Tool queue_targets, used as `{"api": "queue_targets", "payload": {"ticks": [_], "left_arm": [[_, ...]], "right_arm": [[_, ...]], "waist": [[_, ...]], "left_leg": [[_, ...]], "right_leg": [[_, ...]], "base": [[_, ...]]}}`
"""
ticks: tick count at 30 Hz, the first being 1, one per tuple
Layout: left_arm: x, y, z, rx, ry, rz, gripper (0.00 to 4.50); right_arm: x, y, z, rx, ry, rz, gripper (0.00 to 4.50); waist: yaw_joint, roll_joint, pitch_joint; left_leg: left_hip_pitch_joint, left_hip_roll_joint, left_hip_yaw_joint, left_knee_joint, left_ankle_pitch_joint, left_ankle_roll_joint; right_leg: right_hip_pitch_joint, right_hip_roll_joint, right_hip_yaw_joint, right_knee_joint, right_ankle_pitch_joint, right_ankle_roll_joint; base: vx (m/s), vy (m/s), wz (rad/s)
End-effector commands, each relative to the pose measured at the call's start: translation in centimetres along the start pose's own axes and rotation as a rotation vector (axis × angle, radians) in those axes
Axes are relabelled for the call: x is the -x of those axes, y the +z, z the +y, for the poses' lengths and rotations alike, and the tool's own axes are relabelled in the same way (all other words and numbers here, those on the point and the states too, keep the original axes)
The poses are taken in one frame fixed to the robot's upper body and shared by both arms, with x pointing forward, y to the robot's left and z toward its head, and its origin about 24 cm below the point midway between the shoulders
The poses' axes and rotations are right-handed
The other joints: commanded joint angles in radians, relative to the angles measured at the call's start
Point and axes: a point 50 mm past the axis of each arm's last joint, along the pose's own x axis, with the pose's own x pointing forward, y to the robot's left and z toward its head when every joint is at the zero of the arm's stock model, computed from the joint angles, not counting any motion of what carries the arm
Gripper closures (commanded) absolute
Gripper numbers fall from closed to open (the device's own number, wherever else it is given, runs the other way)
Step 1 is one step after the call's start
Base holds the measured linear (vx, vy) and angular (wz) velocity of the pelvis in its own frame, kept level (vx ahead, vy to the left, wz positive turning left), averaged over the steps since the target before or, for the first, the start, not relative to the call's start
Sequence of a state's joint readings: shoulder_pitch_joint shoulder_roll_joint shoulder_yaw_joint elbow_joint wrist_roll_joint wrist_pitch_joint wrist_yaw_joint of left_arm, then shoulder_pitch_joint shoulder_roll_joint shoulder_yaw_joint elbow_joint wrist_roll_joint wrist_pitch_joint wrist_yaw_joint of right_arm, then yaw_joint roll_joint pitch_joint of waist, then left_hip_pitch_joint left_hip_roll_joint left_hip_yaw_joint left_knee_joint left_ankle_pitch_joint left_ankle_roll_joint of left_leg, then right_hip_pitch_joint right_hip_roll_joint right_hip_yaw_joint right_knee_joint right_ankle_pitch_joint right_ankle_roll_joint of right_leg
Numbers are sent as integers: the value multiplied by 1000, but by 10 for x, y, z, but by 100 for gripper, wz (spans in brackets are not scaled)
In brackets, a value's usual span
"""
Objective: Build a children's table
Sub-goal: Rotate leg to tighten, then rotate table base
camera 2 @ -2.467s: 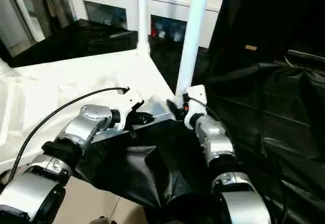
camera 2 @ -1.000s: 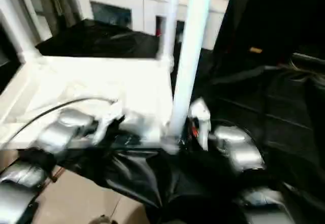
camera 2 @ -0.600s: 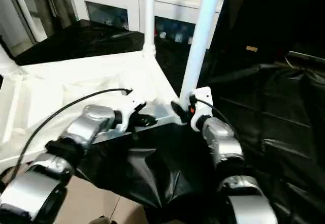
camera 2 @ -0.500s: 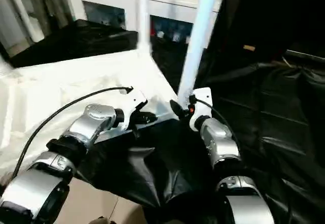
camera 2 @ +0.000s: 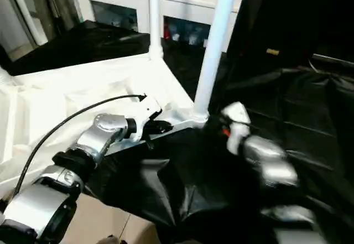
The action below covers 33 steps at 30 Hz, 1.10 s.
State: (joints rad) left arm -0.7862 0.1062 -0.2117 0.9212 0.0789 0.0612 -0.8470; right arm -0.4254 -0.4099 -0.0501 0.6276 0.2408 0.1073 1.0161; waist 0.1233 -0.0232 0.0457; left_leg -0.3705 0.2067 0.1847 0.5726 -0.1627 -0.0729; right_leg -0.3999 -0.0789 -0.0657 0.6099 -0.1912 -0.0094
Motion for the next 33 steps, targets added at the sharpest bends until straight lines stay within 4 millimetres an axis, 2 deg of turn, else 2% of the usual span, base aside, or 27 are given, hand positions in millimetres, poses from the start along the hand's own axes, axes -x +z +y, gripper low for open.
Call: {"api": "queue_targets", "payload": {"ticks": [1,2,4,6,7,9,10,11,12,13,14,17,18,19,20,21,22,23,24,27,28,29,33], "left_arm": [[-3,14,-3,-19,-33,-92,450],[-3,15,-4,-14,-44,-103,405],[1,20,-5,5,-81,-134,394],[4,21,-5,-2,-99,-130,391],[8,21,-4,4,-103,-131,367],[21,20,-1,21,-113,-112,357],[29,19,-1,28,-125,-97,357],[40,17,-1,34,-151,-79,342],[47,16,-3,37,-172,-67,342],[66,13,-7,44,-215,-51,330],[66,13,-7,44,-215,-51,316],[93,6,-13,64,-240,3,295],[103,3,-16,75,-240,24,283],[111,1,-18,84,-241,39,273],[118,0,-22,95,-242,52,273],[123,-1,-25,104,-240,61,266],[124,-1,-27,107,-238,64,249],[131,-2,-32,121,-225,77,249],[132,-3,-34,129,-213,78,240],[135,-4,-36,144,-192,77,226],[137,-7,-39,155,-161,90,206],[138,-7,-40,159,-149,99,206],[139,-15,-44,149,-93,148,184]], "right_arm": [[5,6,7,-14,100,-7,82],[7,6,10,-20,131,-1,77],[-2,9,18,-5,161,-19,77],[-9,10,21,7,148,-33,77],[-14,12,22,5,141,-45,77],[-27,15,27,-3,137,-66,77],[-33,16,30,-5,142,-75,77],[-38,17,32,-6,144,-81,77],[-41,18,34,-7,148,-84,77],[-49,20,38,-12,161,-91,77],[-49,20,38,-12,161,-91,77],[-63,22,40,-19,108,-102,77],[-68,22,39,-31,78,-107,77],[-73,23,39,-41,55,-111,77],[-78,23,40,-44,30,-114,77],[-82,24,40,-48,10,-116,77],[-84,24,41,-51,5,-118,77],[-92,24,44,-62,-25,-123,77],[-97,25,45,-64,-55,-127,77],[-106,26,47,-90,-103,-138,77],[-114,29,47,-123,-209,-166,77],[-117,29,46,-135,-253,-178,77],[-123,30,40,-177,-472,-189,77]], "waist": [[8,-16,-63],[10,-18,-62],[19,-15,-65],[18,-14,-65],[16,-11,-63],[14,-15,-62],[8,-13,-60],[2,-12,-61],[-3,-9,-59],[-7,-10,-59],[-10,-6,-57],[-13,-8,-55],[-10,-4,-58],[-14,0,-56],[-19,-3,-52],[-19,1,-53],[-24,-2,-50],[-21,0,-52],[-22,-1,-50],[-25,-1,-49],[-25,0,-50],[-31,0,-50],[-37,5,-51]], "left_leg": [[7,24,-5,-49,-167,107],[6,24,-4,-48,-160,114],[6,26,-5,-47,-142,114],[6,30,-5,-49,-144,105],[8,31,-6,-51,-159,94],[7,33,-8,-56,-171,77],[8,32,-8,-58,-182,69],[9,36,-12,-62,-189,54],[8,34,-10,-65,-190,52],[13,37,-10,-65,-202,39],[14,34,-8,-67,-200,36],[17,33,-6,-70,-201,24],[21,36,-7,-68,-199,14],[18,36,-9,-73,-199,3],[19,31,-6,-75,-213,-7],[20,32,-7,-74,-219,-14],[20,29,-5,-75,-227,-18],[23,31,-4,-73,-227,-21],[19,29,-6,-76,-221,-24],[22,28,-5,-76,-235,-34],[22,27,-5,-76,-239,-38],[21,28,-7,-78,-233,-51],[23,23,-5,-75,-248,-60]], "right_leg": [[59,-63,38,-74,-132,-204],[58,-62,37,-73,-119,-207],[58,-66,35,-69,-101,-221],[52,-67,35,-67,-97,-234],[50,-67,36,-69,-110,-241],[52,-70,36,-65,-124,-246],[49,-69,36,-68,-146,-243],[51,-75,38,-62,-159,-246],[48,-70,38,-65,-170,-241],[46,-71,39,-63,-180,-237],[43,-66,41,-65,-180,-232],[39,-60,42,-65,-162,-233],[39,-66,42,-58,-149,-239],[38,-65,42,-56,-147,-244],[37,-59,42,-60,-159,-240],[37,-61,43,-58,-158,-242],[38,-57,44,-62,-160,-236],[38,-60,46,-60,-154,-234],[39,-59,46,-60,-155,-230],[37,-58,47,-62,-174,-221],[37,-57,47,-61,-175,-216],[37,-60,48,-57,-170,-216],[35,-52,48,-58,-163,-192]], "base": [[0,0,0],[0,0,0],[0,0,0],[0,0,0],[0,0,0],[0,0,0],[0,0,0],[0,0,0],[0,0,0],[0,0,0],[0,0,0],[0,0,0],[0,0,0],[0,0,0],[0,0,0],[0,0,0],[0,0,0],[0,0,0],[0,0,0],[0,0,0],[0,0,0],[0,0,0],[0,0,0]]}}
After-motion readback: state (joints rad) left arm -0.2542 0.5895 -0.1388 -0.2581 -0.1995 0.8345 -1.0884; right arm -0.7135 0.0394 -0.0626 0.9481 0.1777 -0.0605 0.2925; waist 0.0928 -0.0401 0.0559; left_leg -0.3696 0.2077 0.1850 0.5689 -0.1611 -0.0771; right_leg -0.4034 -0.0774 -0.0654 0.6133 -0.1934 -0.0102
